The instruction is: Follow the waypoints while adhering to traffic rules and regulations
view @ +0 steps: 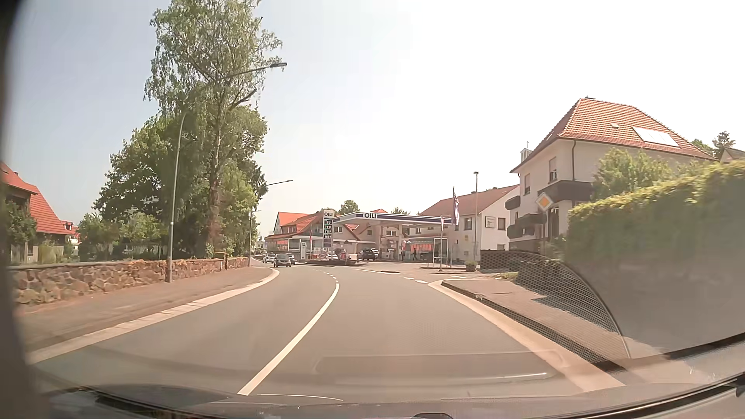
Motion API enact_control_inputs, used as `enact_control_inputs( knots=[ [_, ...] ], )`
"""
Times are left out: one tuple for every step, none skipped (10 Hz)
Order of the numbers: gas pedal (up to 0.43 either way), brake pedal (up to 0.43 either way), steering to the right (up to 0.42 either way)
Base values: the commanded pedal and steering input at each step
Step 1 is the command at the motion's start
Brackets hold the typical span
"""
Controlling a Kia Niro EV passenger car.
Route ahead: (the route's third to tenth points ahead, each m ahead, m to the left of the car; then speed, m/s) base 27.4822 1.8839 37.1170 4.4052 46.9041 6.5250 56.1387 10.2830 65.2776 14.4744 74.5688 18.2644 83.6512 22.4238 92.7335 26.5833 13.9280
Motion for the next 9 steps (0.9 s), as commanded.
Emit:
enact_control_inputs(
  knots=[
    [0.157, 0.000, -0.026],
    [0.157, 0.000, -0.026],
    [0.157, 0.000, -0.026],
    [0.169, 0.000, -0.026],
    [0.169, 0.000, -0.026],
    [0.169, 0.000, -0.026],
    [0.169, 0.000, -0.027],
    [0.169, 0.000, -0.028],
    [0.177, 0.000, -0.030]
  ],
)
